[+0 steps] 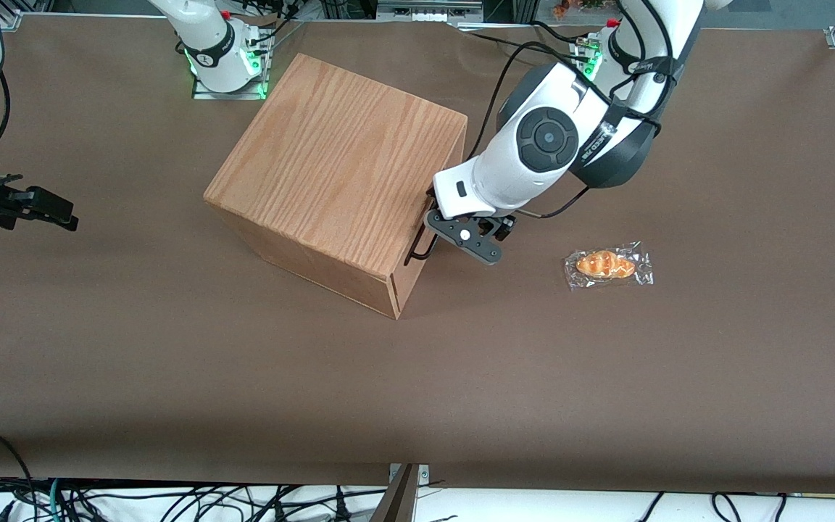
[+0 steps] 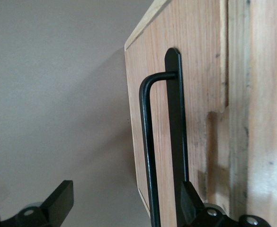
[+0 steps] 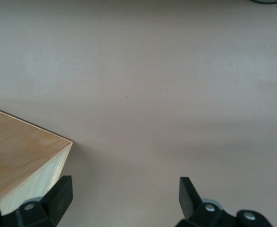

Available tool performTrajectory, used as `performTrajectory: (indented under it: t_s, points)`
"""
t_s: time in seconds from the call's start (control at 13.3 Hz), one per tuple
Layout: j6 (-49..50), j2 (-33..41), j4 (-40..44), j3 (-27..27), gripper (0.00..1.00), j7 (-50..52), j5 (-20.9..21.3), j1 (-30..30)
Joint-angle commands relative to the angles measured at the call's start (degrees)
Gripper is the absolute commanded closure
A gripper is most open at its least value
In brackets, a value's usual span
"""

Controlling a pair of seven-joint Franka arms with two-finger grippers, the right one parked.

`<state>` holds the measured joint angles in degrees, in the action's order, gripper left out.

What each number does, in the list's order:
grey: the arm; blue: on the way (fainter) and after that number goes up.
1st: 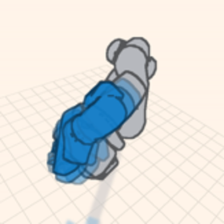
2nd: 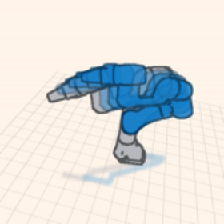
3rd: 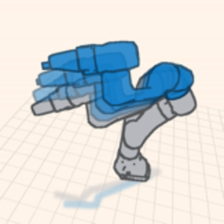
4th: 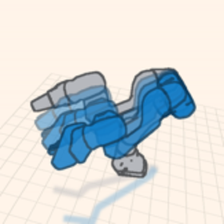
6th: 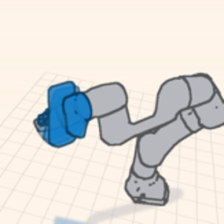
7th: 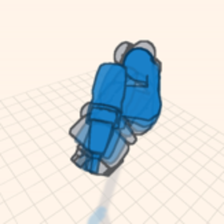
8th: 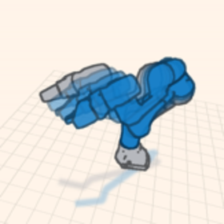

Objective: Open top drawer with left arm
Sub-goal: 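Hook the left gripper fingers around the black drawer handle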

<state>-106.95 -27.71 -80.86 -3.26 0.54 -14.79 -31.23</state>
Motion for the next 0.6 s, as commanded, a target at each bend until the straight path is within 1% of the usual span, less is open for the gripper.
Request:
performTrajectory:
  t_s: [0.0, 0.23, 0.53]
  points:
    - [0.3, -1.6, 2.1, 0.6, 0.0, -3.7, -2.3, 0.1]
    - [-2.1, -2.7, 2.0, 0.6, 0.0, -4.4, -3.3, -0.9]
    - [-2.3, -4.0, 2.0, 0.6, 0.0, -4.9, -3.2, -0.9]
